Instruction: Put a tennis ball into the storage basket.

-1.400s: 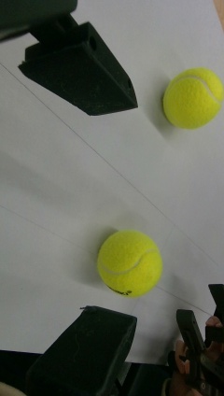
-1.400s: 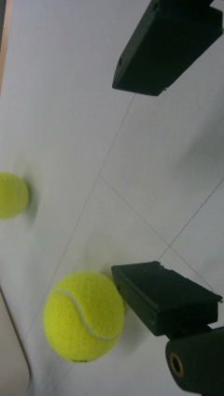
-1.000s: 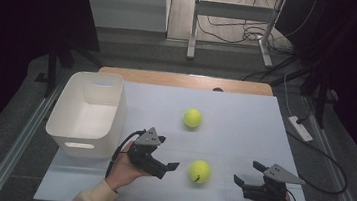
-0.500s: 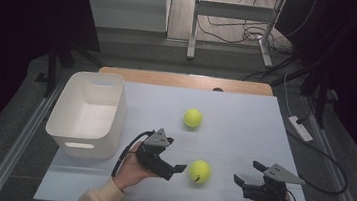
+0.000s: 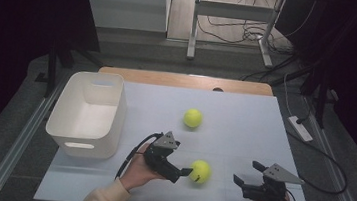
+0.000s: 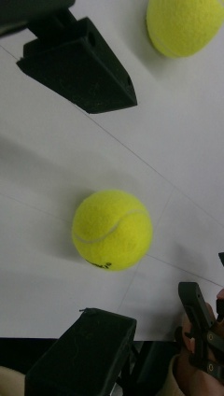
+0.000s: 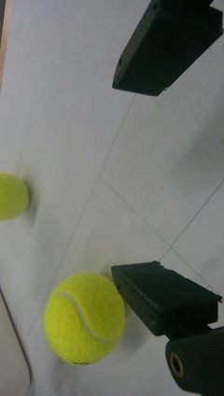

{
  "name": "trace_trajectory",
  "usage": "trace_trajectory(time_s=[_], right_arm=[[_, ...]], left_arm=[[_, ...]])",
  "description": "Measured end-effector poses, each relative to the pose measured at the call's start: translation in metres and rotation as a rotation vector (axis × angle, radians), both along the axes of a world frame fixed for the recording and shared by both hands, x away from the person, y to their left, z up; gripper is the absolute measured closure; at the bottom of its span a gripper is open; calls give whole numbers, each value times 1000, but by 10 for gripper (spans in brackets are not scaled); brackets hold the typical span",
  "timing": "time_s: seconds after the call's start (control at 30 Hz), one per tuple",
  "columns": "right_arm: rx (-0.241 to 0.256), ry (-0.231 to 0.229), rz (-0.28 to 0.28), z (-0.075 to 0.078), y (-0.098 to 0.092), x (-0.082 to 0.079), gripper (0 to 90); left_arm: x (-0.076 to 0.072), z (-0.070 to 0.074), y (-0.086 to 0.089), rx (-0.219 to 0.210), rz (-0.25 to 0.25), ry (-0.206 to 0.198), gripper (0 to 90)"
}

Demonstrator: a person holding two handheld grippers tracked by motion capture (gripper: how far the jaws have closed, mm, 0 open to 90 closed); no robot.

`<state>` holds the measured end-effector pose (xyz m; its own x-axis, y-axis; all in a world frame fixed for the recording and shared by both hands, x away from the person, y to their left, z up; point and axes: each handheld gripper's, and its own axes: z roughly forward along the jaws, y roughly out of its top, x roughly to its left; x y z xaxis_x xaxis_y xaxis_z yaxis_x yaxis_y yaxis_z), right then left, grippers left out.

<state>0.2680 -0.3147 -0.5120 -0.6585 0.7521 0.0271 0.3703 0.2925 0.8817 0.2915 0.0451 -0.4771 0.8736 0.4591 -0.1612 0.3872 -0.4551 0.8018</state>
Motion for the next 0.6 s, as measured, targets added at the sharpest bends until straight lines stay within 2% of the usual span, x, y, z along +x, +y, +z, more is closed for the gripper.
trace_trajectory(time_s=[0.6], right_arm=[[3,-1,0,0,-1,0,98]], left_arm=[[2,-6,-23,26,-56,14,5]])
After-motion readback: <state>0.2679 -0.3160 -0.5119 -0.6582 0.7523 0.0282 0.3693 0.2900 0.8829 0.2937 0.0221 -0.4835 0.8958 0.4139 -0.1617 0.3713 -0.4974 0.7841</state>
